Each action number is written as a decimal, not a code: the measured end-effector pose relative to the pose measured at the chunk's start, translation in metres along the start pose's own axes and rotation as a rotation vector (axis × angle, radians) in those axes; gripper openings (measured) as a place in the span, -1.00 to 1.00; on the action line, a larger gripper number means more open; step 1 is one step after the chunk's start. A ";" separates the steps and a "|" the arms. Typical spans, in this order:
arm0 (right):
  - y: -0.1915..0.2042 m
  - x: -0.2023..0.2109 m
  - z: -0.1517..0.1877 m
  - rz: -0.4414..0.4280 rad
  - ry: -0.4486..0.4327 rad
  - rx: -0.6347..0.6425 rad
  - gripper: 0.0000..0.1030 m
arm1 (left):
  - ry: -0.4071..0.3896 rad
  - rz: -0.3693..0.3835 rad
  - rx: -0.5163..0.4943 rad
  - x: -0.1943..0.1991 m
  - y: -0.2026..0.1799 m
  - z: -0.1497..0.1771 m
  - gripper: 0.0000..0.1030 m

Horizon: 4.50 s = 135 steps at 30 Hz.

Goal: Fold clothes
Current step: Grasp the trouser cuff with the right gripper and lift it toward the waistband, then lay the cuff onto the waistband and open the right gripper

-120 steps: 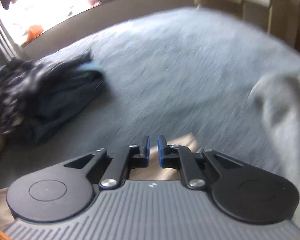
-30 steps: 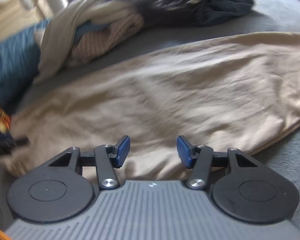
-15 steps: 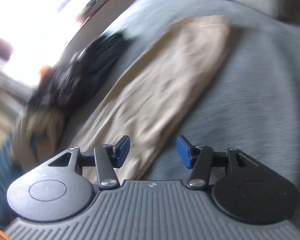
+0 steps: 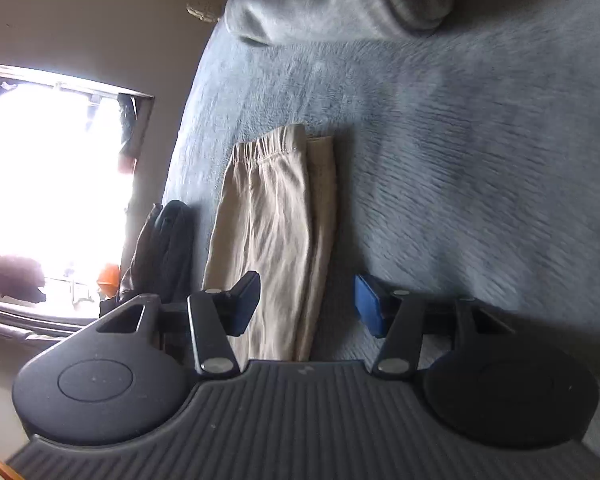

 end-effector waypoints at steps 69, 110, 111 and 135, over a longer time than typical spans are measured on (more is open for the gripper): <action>0.259 -0.042 0.199 -0.407 0.244 0.401 -0.93 | 0.076 0.068 0.050 -0.013 0.005 0.014 0.79; 0.244 -0.078 0.486 -0.397 0.750 0.498 -0.93 | 0.048 0.121 0.354 -0.025 0.124 0.043 0.70; 0.243 -0.079 0.490 -0.394 0.755 0.505 -0.93 | 0.040 0.114 0.340 -0.025 0.122 0.043 0.72; 0.217 -0.054 0.681 -0.460 0.976 1.483 -0.66 | -0.025 0.251 0.838 0.036 0.235 0.094 0.63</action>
Point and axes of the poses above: each gripper's, at about its wrist camera, not at the fingertips, and x roughly against the way its jaws point, y to its left, z to its underside, the point moved 10 cm from there along -x, roughly the way its jaws point, and after that the axes turned 8 degrees about -z, right-handed, at the moved point
